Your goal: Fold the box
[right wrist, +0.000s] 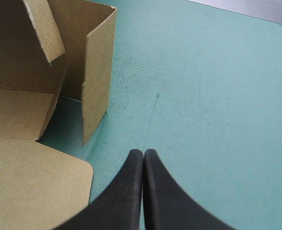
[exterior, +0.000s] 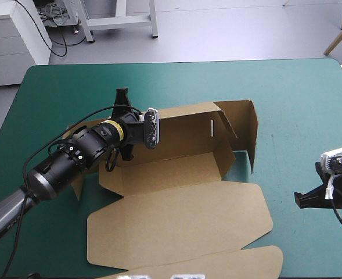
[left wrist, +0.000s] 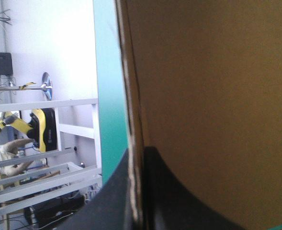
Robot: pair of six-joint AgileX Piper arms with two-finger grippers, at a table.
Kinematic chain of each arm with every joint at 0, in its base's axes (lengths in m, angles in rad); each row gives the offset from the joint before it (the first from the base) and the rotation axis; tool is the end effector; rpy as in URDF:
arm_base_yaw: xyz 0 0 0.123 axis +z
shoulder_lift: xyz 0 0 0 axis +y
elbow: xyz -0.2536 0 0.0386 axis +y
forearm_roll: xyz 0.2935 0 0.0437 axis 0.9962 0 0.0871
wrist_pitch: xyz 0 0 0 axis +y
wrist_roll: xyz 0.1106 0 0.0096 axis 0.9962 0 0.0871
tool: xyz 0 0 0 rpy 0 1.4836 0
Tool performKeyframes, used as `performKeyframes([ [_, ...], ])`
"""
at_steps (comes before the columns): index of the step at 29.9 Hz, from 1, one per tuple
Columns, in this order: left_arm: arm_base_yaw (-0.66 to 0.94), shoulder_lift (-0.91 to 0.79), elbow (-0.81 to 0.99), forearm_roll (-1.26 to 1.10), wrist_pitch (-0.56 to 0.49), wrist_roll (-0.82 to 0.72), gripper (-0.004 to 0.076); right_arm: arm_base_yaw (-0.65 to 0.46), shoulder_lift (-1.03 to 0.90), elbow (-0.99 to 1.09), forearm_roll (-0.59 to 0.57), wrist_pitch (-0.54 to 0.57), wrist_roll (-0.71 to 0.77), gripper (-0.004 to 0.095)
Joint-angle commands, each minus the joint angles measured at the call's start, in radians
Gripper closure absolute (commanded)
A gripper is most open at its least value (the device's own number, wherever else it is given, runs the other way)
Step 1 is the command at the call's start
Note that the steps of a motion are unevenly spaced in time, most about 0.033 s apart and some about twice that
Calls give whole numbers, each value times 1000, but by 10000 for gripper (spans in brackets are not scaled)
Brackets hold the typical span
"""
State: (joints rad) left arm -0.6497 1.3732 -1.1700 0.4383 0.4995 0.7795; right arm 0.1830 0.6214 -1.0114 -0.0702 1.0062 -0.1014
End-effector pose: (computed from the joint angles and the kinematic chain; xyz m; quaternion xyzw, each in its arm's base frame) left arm 0.3127 -0.2092 0.3037 0.6599 0.5751 0.2089 0.4361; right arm 0.1652 0.0239 0.3981 -0.1244 0.8579 -0.0147 0.4984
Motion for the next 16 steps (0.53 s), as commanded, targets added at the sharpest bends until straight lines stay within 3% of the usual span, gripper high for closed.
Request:
performKeyframes([
  [1,-9,-33,-29,27,-103,17,734,-5,2,-32,-20,-58,7,927],
  [8,-81,-33,-28,28,-124,120,734,-5,2,-32,-18,-58,44,927],
  [16,-99,-33,-27,43,-156,99,734,-5,2,-32,-14,-58,55,927],
])
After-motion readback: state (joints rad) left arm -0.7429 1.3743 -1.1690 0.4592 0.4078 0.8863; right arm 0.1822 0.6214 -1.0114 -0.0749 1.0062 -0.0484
